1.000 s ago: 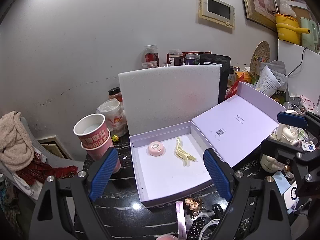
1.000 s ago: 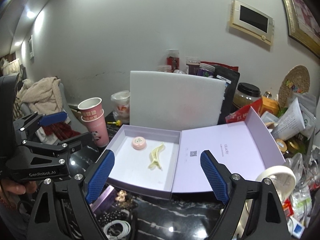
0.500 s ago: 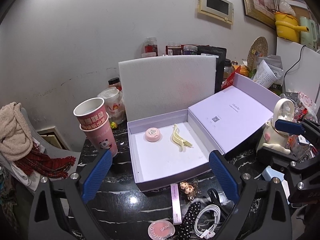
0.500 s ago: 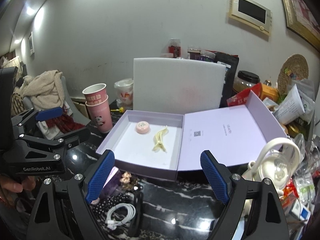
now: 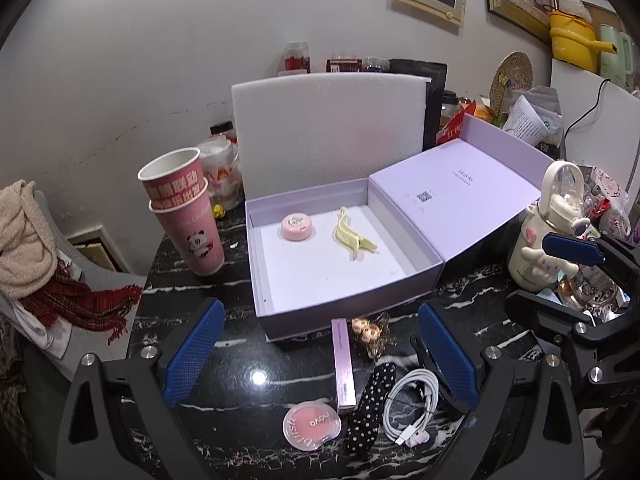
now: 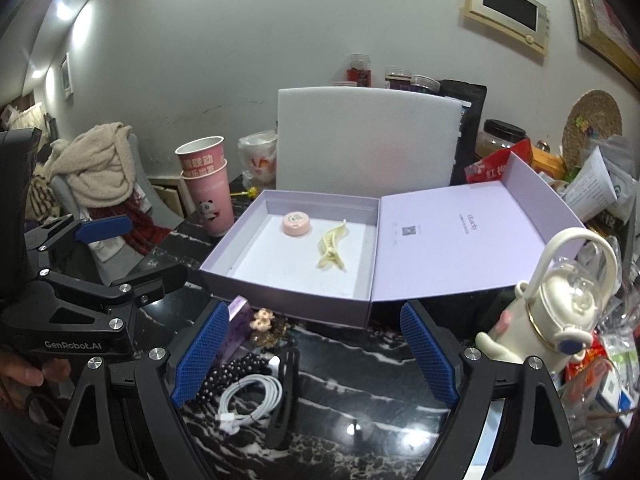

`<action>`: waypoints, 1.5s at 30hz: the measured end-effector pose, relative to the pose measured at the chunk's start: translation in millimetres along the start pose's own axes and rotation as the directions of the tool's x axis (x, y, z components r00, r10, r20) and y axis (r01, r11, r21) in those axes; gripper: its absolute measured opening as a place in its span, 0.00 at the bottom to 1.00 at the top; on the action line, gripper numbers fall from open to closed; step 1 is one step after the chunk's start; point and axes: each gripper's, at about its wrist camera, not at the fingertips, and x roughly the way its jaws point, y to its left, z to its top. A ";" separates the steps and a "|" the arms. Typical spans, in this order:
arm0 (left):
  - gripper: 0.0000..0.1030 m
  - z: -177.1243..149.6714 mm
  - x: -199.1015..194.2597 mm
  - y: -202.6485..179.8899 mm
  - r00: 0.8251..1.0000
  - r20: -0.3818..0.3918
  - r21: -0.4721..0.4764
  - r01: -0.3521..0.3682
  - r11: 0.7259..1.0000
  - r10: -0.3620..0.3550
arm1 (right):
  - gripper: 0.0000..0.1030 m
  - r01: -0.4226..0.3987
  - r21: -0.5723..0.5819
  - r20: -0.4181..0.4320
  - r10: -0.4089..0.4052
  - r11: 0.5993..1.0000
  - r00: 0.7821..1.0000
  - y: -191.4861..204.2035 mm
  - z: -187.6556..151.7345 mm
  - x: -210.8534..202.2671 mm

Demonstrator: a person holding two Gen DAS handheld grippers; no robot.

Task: Organize rigid objects
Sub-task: 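Withdraw both tools from the box back over the table, then grasp the purple contact lens box with the left tool while right tool approaches black clip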

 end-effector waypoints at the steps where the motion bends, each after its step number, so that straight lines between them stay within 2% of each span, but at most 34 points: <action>1: 0.96 -2.4 1.0 0.8 1.000 -0.007 -0.003 -0.002 1.000 0.001 | 0.86 -0.004 0.001 -0.003 0.004 1.000 1.000 0.5 -1.9 0.7; 8: 0.96 -17.6 7.9 6.7 0.999 -0.037 -0.024 -0.004 1.000 0.003 | 0.86 -0.033 0.032 -0.025 0.034 0.999 0.999 1.7 -17.0 8.2; 13: 0.96 -27.0 13.4 11.8 0.998 -0.059 -0.063 0.026 0.998 -0.030 | 0.86 -0.049 0.041 -0.035 0.051 0.998 0.998 3.6 -28.2 13.3; 20: 0.96 -37.7 21.5 10.6 0.997 -0.073 -0.043 -0.004 0.999 0.001 | 0.86 -0.070 0.058 -0.062 0.074 0.996 0.995 6.0 -44.5 21.5; 28: 0.96 -47.4 38.4 11.4 0.993 -0.114 -0.056 0.009 0.998 -0.016 | 0.86 -0.096 0.075 -0.108 0.104 0.993 0.989 11.9 -61.1 38.0; 45: 0.95 -58.2 79.0 2.1 0.983 -0.181 -0.033 0.021 0.999 -0.026 | 0.85 -0.079 0.131 -0.174 0.101 0.988 0.979 -5.2 -78.9 58.7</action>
